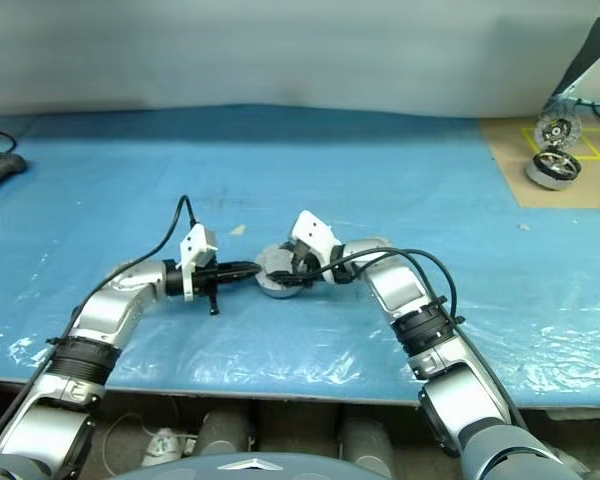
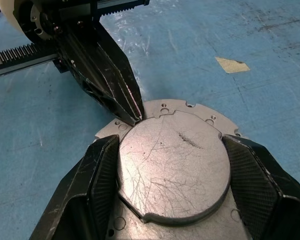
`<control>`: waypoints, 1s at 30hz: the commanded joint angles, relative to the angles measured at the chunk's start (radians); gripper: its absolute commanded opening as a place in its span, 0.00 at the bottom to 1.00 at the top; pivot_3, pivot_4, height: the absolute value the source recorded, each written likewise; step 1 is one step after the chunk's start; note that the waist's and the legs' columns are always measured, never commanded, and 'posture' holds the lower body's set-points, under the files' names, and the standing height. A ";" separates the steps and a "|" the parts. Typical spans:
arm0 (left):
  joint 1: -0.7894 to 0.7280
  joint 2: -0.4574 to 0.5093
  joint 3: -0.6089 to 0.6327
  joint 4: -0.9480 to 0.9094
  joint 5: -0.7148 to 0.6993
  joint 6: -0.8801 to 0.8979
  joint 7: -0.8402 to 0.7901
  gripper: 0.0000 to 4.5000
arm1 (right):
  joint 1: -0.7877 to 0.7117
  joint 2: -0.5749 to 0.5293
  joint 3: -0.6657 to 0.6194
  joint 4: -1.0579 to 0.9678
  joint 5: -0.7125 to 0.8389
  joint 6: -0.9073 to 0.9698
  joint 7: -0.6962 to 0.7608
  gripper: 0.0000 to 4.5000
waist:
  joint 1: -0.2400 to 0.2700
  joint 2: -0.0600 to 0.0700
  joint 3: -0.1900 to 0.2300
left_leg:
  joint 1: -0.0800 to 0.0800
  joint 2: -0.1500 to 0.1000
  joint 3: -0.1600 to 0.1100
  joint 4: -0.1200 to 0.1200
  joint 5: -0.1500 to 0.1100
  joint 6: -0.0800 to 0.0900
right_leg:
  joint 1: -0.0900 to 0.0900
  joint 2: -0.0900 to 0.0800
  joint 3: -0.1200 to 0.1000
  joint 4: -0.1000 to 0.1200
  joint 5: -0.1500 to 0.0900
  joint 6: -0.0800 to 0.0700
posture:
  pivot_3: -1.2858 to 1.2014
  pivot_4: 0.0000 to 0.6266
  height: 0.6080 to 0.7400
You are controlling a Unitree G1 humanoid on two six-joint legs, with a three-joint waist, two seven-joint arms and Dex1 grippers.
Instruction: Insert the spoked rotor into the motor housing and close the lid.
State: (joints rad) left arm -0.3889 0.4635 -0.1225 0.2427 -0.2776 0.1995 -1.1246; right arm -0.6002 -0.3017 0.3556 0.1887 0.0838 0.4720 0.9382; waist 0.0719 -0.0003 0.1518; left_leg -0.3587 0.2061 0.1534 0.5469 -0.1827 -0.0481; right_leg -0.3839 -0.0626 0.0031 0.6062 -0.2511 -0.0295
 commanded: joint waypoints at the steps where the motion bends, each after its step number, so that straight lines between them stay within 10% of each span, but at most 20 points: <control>1: 0.013 -0.010 -0.052 0.007 0.033 0.001 -0.009 0.00 | 0.029 -0.003 -0.013 0.040 0.018 0.043 0.002 0.82 | 0.000 0.000 0.000 | 0.000 0.000 0.000 0.000 0.000 0.000 | 0.000 0.000 0.000 0.000 0.000 0.000 | 0.52 0.24 1.00; 4: 0.018 -0.004 -0.055 0.015 0.042 -0.008 -0.020 0.00 | 0.017 -0.008 -0.065 -0.036 0.093 0.108 0.029 0.99 | 0.002 0.000 0.000 | 0.000 0.000 0.000 0.000 0.000 0.000 | 0.000 -0.001 0.000 0.000 0.000 0.000 | 0.52 0.24 1.00; 20: -0.013 -0.008 -0.052 -0.009 0.031 0.031 -0.005 0.00 | 0.006 -0.100 -0.485 -0.143 0.414 0.462 -0.092 0.99 | 0.008 0.000 0.001 | -0.010 -0.001 0.000 -0.001 0.000 0.000 | -0.008 0.001 -0.002 0.000 0.002 0.004 | 0.52 0.24 1.00; 30: -0.071 -0.007 -0.051 0.028 0.035 0.052 -0.019 0.00 | 0.212 -0.084 -0.504 -0.203 0.587 0.746 -0.127 0.99 | 0.023 0.007 0.004 | -0.010 -0.001 0.000 0.000 0.001 -0.001 | -0.009 0.003 -0.002 0.001 0.000 0.000 | 0.52 0.24 1.00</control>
State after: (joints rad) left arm -0.4518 0.4543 -0.1622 0.2479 -0.2608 0.2452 -1.1477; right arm -0.4005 -0.3983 -0.1540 0.0228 0.6364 1.2064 0.8234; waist 0.0948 0.0065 0.1562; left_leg -0.3682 0.2054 0.1538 0.5467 -0.1821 -0.0488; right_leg -0.3924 -0.0602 0.0013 0.6069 -0.2508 -0.0294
